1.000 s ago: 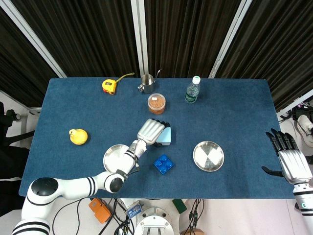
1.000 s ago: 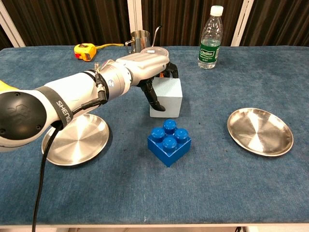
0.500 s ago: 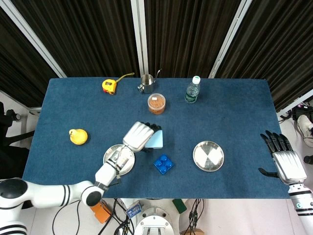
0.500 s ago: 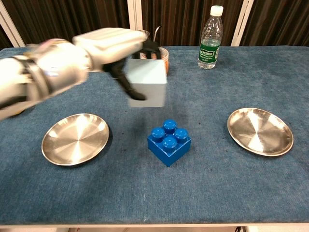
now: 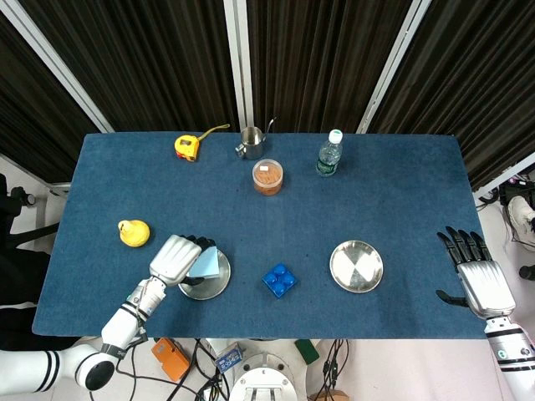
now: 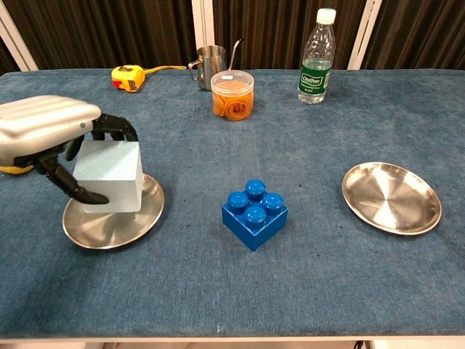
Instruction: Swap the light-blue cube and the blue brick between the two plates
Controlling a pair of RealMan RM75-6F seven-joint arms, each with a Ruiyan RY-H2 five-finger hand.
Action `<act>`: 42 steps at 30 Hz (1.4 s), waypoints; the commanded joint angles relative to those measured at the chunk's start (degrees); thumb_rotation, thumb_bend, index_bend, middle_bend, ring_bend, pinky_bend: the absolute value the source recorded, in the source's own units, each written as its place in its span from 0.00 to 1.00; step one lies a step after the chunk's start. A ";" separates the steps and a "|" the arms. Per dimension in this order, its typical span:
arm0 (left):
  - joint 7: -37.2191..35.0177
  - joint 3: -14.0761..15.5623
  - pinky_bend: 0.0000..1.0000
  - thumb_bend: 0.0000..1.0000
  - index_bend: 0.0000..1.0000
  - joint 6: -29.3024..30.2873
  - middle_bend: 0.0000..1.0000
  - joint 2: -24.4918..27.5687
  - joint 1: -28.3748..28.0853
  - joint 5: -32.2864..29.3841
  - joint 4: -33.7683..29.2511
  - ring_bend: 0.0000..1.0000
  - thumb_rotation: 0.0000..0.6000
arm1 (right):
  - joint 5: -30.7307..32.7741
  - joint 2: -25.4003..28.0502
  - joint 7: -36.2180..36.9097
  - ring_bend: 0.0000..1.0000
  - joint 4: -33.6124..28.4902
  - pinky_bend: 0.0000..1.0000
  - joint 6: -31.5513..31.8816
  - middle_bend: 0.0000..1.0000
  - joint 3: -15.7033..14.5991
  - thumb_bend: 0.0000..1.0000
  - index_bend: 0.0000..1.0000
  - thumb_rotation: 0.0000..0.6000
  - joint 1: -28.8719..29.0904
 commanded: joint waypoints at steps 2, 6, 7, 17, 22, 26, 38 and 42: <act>-0.68 0.44 0.50 0.22 0.44 -0.62 0.40 -0.11 0.37 1.77 1.24 0.39 1.00 | 0.07 0.05 -0.31 0.00 -0.26 0.01 -0.32 0.00 -0.06 0.21 0.00 1.00 0.03; 0.60 0.57 0.41 0.13 0.28 -2.04 0.22 0.35 0.38 0.56 0.72 0.21 1.00 | -0.11 0.07 -0.46 0.00 -0.28 0.01 0.03 0.00 -0.02 0.21 0.00 1.00 -0.13; 1.05 0.64 0.39 0.10 0.25 -2.65 0.19 0.77 0.42 -0.33 0.03 0.19 1.00 | -0.14 0.03 -0.49 0.00 -0.26 0.01 0.14 0.00 -0.01 0.21 0.00 1.00 -0.18; 4.82 2.48 0.34 0.00 0.07 -0.65 0.00 6.36 2.23 1.20 -8.03 0.03 1.00 | -7.01 -1.20 0.30 0.00 -0.75 0.01 -0.57 0.00 -1.35 0.21 0.00 1.00 2.06; 6.30 5.58 0.33 0.00 0.07 6.25 0.00 12.53 6.49 7.16 -14.28 0.02 1.00 | -10.47 -2.48 -5.53 0.00 -5.40 0.00 -8.55 0.00 -0.86 0.21 0.00 1.00 8.22; 4.31 6.61 0.33 0.00 0.07 12.18 0.00 16.25 10.27 11.20 -15.14 0.02 1.00 | -9.15 -6.04 -11.48 0.00 -8.90 0.00 -18.46 0.00 0.91 0.21 0.00 1.00 14.51; -1.32 6.39 0.31 0.01 0.07 16.96 0.00 20.10 16.04 13.80 -12.40 0.02 1.00 | 4.14 -25.00 -24.32 0.00 -4.63 0.00 -33.81 0.00 7.42 0.21 0.00 1.00 26.96; -2.72 5.91 0.31 0.01 0.07 16.42 0.00 20.53 16.67 14.16 -11.73 0.02 1.00 | 10.50 -28.42 -29.03 0.00 -2.52 0.00 -36.79 0.00 8.48 0.24 0.00 1.00 30.04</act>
